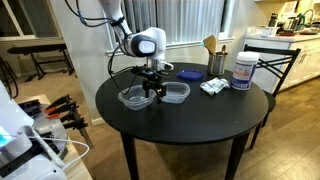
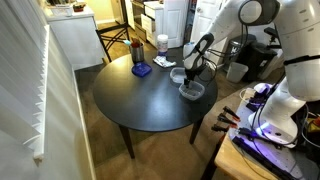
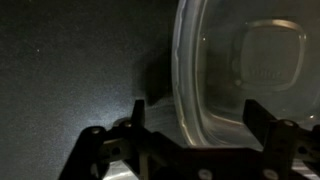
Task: Stack the clear bowls together.
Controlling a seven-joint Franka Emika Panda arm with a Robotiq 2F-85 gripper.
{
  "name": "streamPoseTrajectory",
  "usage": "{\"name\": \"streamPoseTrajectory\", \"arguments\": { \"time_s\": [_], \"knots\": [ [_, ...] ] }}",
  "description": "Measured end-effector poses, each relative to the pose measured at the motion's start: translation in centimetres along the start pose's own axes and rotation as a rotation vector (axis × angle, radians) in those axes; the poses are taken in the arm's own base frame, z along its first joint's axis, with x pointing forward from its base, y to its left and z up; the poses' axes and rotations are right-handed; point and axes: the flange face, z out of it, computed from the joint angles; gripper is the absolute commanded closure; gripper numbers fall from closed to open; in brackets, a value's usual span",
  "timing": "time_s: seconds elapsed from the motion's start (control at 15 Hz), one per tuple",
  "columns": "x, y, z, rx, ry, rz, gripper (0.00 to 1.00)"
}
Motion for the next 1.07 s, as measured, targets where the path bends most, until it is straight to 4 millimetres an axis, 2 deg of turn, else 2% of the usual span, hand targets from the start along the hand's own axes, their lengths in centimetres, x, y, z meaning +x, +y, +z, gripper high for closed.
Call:
{"name": "streamPoseTrajectory", "arguments": {
  "time_s": [0.07,0.13,0.8,1.07],
  "knots": [
    [0.02,0.05,-0.03,-0.003,0.000,-0.003,0.25],
    [0.02,0.05,-0.04,-0.006,0.000,-0.008,0.26],
    [0.09,-0.23,-0.06,-0.036,-0.006,-0.058,0.91],
    [-0.17,-0.80,-0.48,-0.040,-0.006,-0.081,1.00]
  ]
}}
